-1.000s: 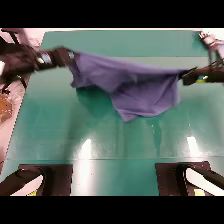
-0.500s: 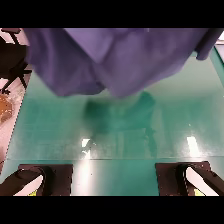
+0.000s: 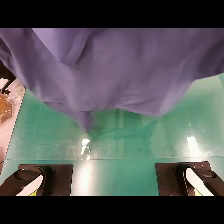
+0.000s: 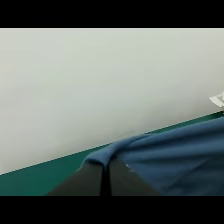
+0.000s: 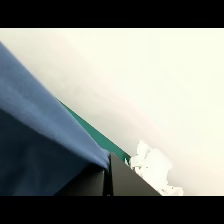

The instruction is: Fold the shirts.

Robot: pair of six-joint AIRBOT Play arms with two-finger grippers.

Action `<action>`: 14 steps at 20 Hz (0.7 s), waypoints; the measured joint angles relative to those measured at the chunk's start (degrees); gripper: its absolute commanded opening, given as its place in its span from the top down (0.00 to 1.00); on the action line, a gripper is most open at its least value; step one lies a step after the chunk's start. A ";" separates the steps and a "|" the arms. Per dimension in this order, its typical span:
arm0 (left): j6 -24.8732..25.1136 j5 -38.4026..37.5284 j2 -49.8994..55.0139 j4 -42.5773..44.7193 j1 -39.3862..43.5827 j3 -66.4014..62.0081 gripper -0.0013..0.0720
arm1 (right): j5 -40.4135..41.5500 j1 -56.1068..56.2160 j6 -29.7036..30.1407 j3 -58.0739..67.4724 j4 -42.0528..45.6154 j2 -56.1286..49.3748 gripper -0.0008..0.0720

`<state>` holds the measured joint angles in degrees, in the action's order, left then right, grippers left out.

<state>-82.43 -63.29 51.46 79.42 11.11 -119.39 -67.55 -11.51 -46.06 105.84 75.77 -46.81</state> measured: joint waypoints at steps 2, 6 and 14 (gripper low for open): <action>-0.02 -1.92 -1.07 -1.09 0.00 -0.20 0.95 | -1.33 0.17 0.00 -0.39 0.33 2.29 0.96; -0.04 -3.85 -3.28 -3.96 -0.02 -0.55 0.95 | -2.54 0.28 0.02 -2.60 0.46 8.15 0.96; 0.15 -5.01 -4.37 -10.88 -0.02 5.60 0.95 | -2.95 0.35 0.07 -7.32 -4.02 12.04 0.96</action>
<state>-82.28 -68.29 47.09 68.53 11.09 -113.80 -70.50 -11.16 -46.00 98.52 71.75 -34.76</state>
